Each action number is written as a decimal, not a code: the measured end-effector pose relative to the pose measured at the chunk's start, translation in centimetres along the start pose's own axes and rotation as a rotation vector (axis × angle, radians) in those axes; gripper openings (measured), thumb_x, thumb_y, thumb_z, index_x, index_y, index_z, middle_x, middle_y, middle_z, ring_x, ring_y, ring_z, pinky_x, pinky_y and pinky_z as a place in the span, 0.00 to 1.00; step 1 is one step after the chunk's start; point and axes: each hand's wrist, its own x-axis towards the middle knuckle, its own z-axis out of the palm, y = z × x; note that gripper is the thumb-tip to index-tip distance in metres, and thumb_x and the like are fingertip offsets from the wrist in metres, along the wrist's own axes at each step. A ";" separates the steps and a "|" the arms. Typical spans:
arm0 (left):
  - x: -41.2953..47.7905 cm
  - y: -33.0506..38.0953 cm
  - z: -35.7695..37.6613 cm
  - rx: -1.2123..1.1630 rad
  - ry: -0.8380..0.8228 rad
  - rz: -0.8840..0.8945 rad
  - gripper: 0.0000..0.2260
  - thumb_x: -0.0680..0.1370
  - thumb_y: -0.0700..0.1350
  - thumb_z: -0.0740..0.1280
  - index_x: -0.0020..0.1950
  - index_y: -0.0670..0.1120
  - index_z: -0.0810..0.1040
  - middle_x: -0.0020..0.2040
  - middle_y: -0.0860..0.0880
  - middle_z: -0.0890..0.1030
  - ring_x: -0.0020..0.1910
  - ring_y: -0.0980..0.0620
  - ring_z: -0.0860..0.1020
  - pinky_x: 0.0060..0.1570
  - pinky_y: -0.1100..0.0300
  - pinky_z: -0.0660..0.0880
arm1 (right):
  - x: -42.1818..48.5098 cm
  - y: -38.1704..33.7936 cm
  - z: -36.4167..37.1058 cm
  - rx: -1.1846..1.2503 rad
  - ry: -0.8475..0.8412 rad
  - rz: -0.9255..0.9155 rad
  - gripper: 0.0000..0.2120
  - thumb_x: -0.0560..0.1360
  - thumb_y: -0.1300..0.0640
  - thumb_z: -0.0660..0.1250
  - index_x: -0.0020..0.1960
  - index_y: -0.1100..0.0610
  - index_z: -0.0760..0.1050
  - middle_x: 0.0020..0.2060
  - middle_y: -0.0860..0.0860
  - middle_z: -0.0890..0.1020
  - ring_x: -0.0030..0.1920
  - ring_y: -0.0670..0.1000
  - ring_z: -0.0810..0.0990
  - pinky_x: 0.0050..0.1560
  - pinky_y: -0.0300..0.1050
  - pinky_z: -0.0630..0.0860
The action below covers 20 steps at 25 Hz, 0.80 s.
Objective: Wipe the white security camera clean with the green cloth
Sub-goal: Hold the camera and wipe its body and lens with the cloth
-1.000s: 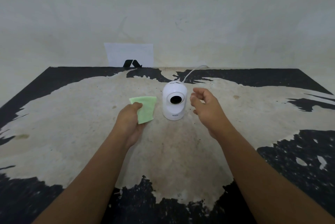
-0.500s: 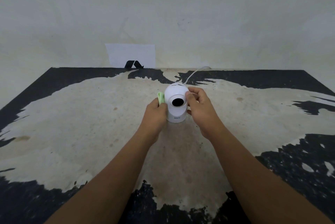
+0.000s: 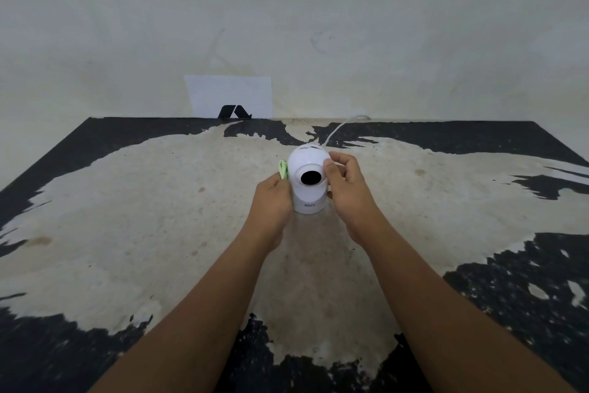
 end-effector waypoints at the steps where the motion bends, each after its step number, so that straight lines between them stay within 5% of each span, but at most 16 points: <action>1: -0.1 0.4 0.0 -0.015 0.006 0.042 0.14 0.78 0.38 0.55 0.50 0.48 0.80 0.46 0.45 0.82 0.45 0.48 0.79 0.44 0.54 0.76 | 0.0 0.0 0.0 0.000 -0.002 0.001 0.15 0.78 0.45 0.58 0.63 0.48 0.67 0.59 0.51 0.77 0.56 0.50 0.77 0.60 0.55 0.76; 4: 0.0 1.3 -0.1 0.072 -0.003 0.186 0.17 0.78 0.38 0.53 0.59 0.46 0.78 0.44 0.48 0.80 0.37 0.54 0.75 0.36 0.66 0.71 | -0.1 0.1 -0.2 -0.011 -0.010 -0.005 0.14 0.78 0.45 0.58 0.62 0.46 0.67 0.59 0.51 0.77 0.56 0.49 0.77 0.59 0.54 0.76; 10: 0.5 -1.3 -0.1 0.401 -0.006 0.197 0.13 0.79 0.40 0.52 0.57 0.42 0.75 0.47 0.44 0.79 0.42 0.50 0.76 0.42 0.57 0.74 | -0.1 -0.1 -0.1 -0.019 -0.012 -0.005 0.15 0.79 0.45 0.57 0.64 0.48 0.66 0.60 0.51 0.76 0.57 0.50 0.77 0.59 0.53 0.76; 14: 0.0 -0.6 -0.2 0.306 -0.009 0.252 0.17 0.79 0.39 0.52 0.63 0.43 0.74 0.51 0.45 0.81 0.45 0.51 0.77 0.44 0.59 0.74 | -0.1 0.1 -0.2 0.003 -0.023 -0.005 0.14 0.79 0.45 0.57 0.62 0.46 0.67 0.59 0.49 0.77 0.56 0.47 0.77 0.60 0.53 0.75; 17: 0.2 1.1 -0.1 0.152 0.028 0.325 0.20 0.79 0.37 0.53 0.69 0.45 0.72 0.63 0.51 0.77 0.60 0.55 0.75 0.60 0.62 0.71 | -0.1 0.1 -0.3 0.011 -0.035 -0.008 0.14 0.79 0.45 0.57 0.63 0.46 0.66 0.60 0.49 0.76 0.56 0.47 0.77 0.59 0.52 0.75; 20: 0.3 0.3 -0.1 0.213 0.016 0.282 0.17 0.79 0.39 0.53 0.62 0.46 0.77 0.55 0.47 0.81 0.52 0.51 0.79 0.52 0.56 0.76 | 0.0 0.2 -0.3 0.000 -0.044 -0.010 0.14 0.79 0.45 0.57 0.62 0.46 0.66 0.59 0.49 0.76 0.56 0.46 0.77 0.60 0.53 0.75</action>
